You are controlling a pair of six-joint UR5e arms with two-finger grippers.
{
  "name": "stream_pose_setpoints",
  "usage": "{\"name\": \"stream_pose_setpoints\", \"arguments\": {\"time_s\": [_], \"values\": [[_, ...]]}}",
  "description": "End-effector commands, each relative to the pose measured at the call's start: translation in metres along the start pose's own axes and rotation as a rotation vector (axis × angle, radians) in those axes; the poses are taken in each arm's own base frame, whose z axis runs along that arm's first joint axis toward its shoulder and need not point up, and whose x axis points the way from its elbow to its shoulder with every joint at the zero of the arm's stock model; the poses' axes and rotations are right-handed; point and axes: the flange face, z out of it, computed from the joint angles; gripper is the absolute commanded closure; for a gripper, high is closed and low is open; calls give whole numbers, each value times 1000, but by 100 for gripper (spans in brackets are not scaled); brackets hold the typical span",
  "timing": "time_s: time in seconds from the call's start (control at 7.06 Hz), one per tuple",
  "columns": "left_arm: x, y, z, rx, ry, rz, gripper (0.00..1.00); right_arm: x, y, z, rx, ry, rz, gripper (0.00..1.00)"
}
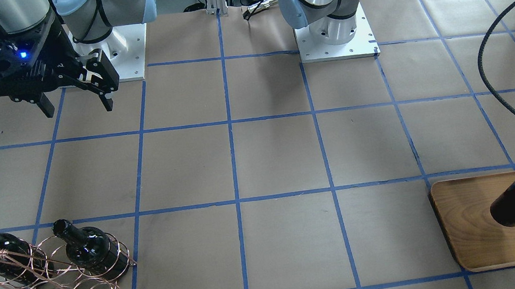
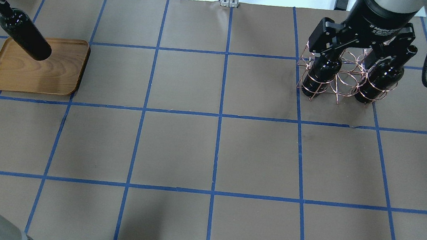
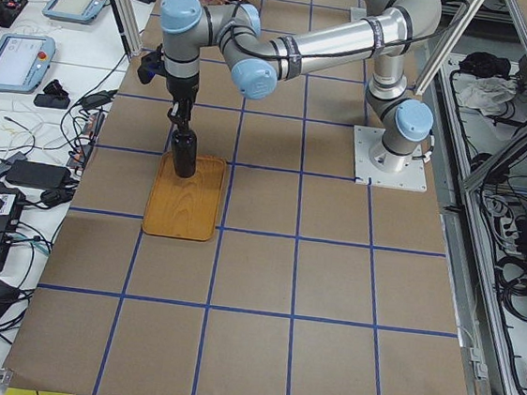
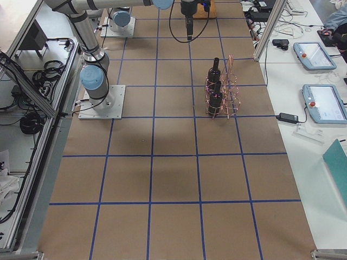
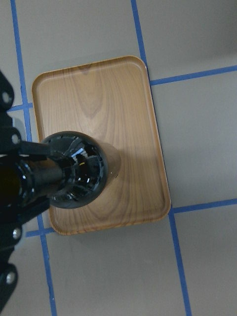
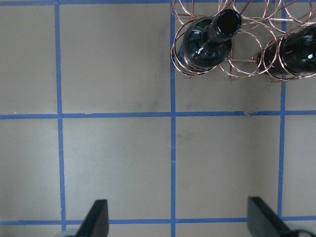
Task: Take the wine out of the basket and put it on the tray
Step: 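Carry the bottle with the left gripper over the wooden tray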
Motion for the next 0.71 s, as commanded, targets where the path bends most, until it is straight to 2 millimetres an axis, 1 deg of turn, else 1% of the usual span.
{"name": "stream_pose_setpoints", "arguments": {"time_s": [0.0, 0.42, 0.57], "values": [[-19, -1, 24, -20, 20, 0, 100, 0, 0, 0, 0, 0, 2, 0], [-27, -6, 44, -26, 25, -5, 100, 0, 0, 0, 0, 0, 2, 0], [-28, -7, 47, -27, 26, -5, 100, 0, 0, 0, 0, 0, 2, 0]]}}
